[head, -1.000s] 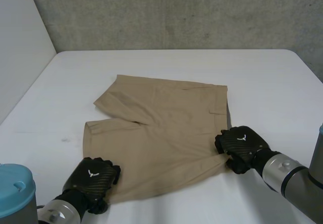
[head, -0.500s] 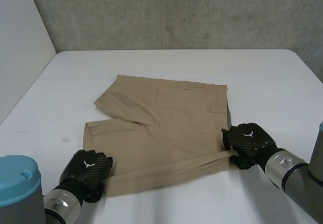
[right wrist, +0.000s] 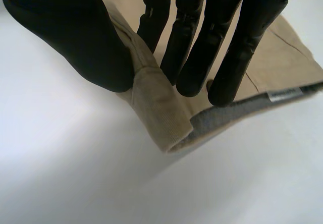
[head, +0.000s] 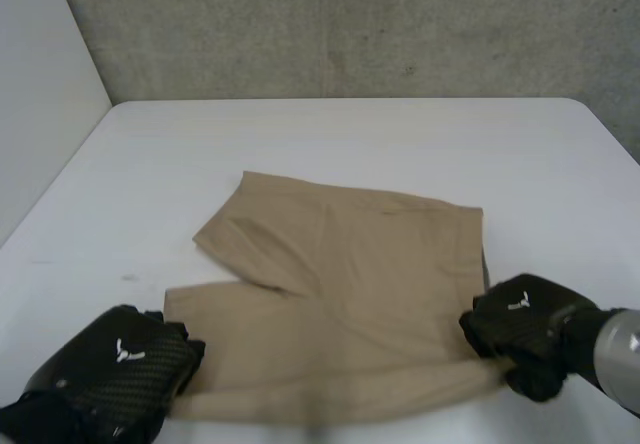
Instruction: Fold the shorts.
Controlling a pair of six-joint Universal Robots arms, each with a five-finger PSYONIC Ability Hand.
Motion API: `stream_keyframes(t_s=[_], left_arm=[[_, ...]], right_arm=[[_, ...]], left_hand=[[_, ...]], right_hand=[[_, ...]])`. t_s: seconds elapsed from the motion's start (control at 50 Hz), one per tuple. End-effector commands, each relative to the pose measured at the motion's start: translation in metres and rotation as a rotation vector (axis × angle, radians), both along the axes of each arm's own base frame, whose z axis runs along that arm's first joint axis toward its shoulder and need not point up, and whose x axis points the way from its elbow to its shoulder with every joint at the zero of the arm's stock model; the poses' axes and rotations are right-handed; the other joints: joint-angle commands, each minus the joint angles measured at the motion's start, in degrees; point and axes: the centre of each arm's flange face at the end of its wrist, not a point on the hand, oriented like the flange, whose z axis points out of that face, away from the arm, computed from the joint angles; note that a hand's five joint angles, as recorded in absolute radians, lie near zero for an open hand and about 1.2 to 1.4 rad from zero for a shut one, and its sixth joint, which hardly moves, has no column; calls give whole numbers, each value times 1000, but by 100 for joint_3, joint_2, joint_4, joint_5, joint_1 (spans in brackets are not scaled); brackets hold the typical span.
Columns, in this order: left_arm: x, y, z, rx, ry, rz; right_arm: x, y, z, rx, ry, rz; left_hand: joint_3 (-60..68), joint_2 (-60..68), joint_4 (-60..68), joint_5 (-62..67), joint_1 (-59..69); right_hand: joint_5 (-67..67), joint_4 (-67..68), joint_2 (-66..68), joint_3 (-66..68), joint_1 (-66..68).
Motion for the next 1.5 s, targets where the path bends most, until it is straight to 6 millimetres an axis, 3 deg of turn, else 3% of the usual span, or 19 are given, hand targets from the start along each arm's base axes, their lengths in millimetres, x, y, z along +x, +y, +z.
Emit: stream_keyframes(t_s=[0.02, 0.18, 0.44, 0.52, 0.68, 0.72, 0.74, 0.76, 0.78, 0.8, 0.82, 0.92, 1.0, 1.04, 1.14, 1.24, 1.34, 1.44, 1.5], left_arm=[[1, -14, 9, -2, 54, 12], [-29, -102, -6, -179, 75, 20], [-102, -248, -40, -392, 75, 163], [-121, -280, -60, -454, 108, 163], [-145, -319, -89, -560, 167, 162], [-147, -322, -93, -567, 173, 158], [-148, -322, -96, -565, 174, 153], [-151, -321, -99, -568, 180, 147], [-153, -319, -100, -569, 183, 139], [-158, -314, -103, -570, 186, 122], [-161, -310, -105, -568, 186, 114], [-164, -293, -92, -576, 193, 94], [-154, -276, -70, -562, 196, 96], [-146, -262, -65, -535, 189, 98], [-129, -229, -56, -468, 193, 92], [-117, -200, -59, -386, 223, 65], [-109, -184, -62, -336, 242, 58], [-107, -182, -66, -319, 239, 62], [-107, -182, -67, -316, 239, 63]], right_arm=[[-1, 8, 8, -5, 67, 103], [16, -68, -26, -75, -13, -36], [56, -155, -31, -408, -91, -168], [64, -178, -40, -503, -127, -170], [79, -214, -78, -632, -113, -172], [85, -218, -86, -670, -87, -167], [86, -220, -88, -684, -76, -166], [87, -221, -90, -690, -67, -166], [88, -222, -94, -698, -53, -165], [88, -222, -94, -701, -51, -167], [87, -222, -92, -702, -54, -173], [79, -212, -36, -724, -207, -254], [70, -189, -13, -652, -320, -296], [67, -176, -13, -594, -331, -292], [44, -142, -28, -378, -285, -296], [20, -121, -64, -201, -256, -338], [17, -116, -81, -204, -253, -339], [14, -119, -95, -203, -248, -352], [13, -121, -99, -201, -244, -356]], left_hand=[[1202, 1157, 1164, 1329, 1660], [1202, 1157, 1164, 1329, 1660], [1202, 1157, 1164, 1329, 1660], [1202, 1157, 1164, 1329, 1660], [1202, 1157, 1164, 1329, 1660], [1202, 1157, 1164, 1329, 1660], [1202, 1157, 1164, 1329, 1660], [-1243, -1289, -1282, -1117, -786], [-3050, -3095, -3089, -2923, -2592], [-5798, -5843, -5836, -5671, -5340], [-5147, -5192, -5186, -5021, -4690], [-5798, -5843, -5836, -5671, -5340], [-5798, -5843, -5836, -5671, -5340], [-5798, -5843, -5836, -5671, -5340], [-5798, -5843, -5836, -5671, -5340], [-5798, -5843, -5836, -5671, -5340], [-5798, -5843, -5836, -5671, -5340], [-5798, -5843, -5836, -5671, -5340], [-5798, -5843, -5836, -5671, -5340]], right_hand=[[1331, 1179, 1289, 1197, 2586], [1331, 1179, 1289, 1197, 2586], [1331, 1179, 1289, 1197, 2586], [1331, 1179, 1289, 1197, 2586], [1331, 1179, 1289, 1197, 2586], [1070, 918, 1028, 936, 2326], [-431, -583, -473, -565, 824], [-2444, -2597, -2487, -2578, -1189], [-5669, -5821, -5711, -5803, -4414], [-5669, -5821, -5711, -5803, -4414], [-5669, -5821, -5711, -5803, -4414], [-5669, -5821, -5711, -5803, -4414], [-5669, -5821, -5711, -5803, -4414], [-5669, -5821, -5711, -5803, -4414], [-5669, -5821, -5711, -5803, -4414], [-4014, -4166, -4056, -4148, -2758], [-3458, -3610, -3501, -3592, -2203], [-2670, -2822, -2712, -2804, -1414], [-68, -220, -110, -201, 1188]])
